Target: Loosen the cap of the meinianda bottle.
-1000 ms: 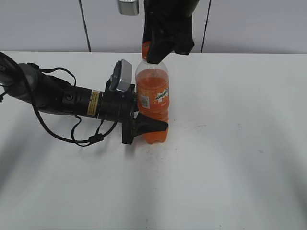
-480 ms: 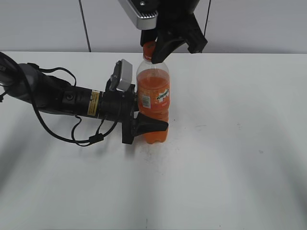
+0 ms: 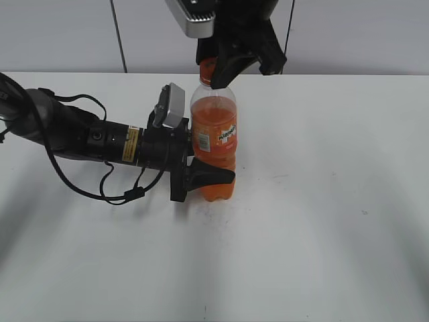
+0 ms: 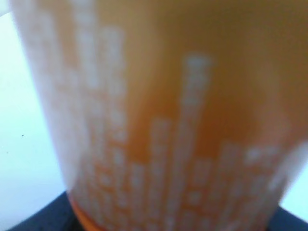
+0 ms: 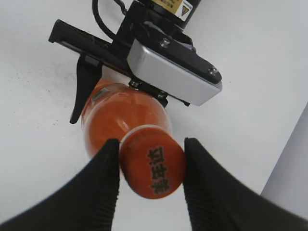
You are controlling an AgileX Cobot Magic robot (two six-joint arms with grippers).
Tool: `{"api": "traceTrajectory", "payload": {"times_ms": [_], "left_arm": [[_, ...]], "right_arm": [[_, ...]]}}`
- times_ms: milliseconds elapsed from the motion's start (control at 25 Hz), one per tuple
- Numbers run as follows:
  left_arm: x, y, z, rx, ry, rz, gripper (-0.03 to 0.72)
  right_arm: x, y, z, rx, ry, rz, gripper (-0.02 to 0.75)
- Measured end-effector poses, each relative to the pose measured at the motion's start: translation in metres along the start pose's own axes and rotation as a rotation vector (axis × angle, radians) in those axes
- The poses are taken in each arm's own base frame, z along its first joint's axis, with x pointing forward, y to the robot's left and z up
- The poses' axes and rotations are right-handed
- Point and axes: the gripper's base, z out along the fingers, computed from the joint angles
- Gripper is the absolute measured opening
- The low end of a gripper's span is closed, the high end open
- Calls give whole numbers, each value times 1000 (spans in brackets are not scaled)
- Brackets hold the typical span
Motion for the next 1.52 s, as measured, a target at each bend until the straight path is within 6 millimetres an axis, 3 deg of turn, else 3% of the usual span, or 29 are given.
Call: {"api": "traceTrajectory", "payload": {"times_ms": [440,760,920,1200,1520], "left_arm": [[0,0,0,-1,0,-5,398],[0,0,0,-2,2,-9,398],[0,0,0,-2,2,-12,398],[0,0,0,-3,2,-13,398],[0,1,0,-8,10,-12,396]], "right_arm": [[0,-1,0,10,-1,25,328],[-1,-2,0,18,-12,95,430],[-4,-6,-7,42,-35,179,446],[-12,-18,-32,122,-96,612,449],[-8,-20,-35,127,-110,1325,449]]}}
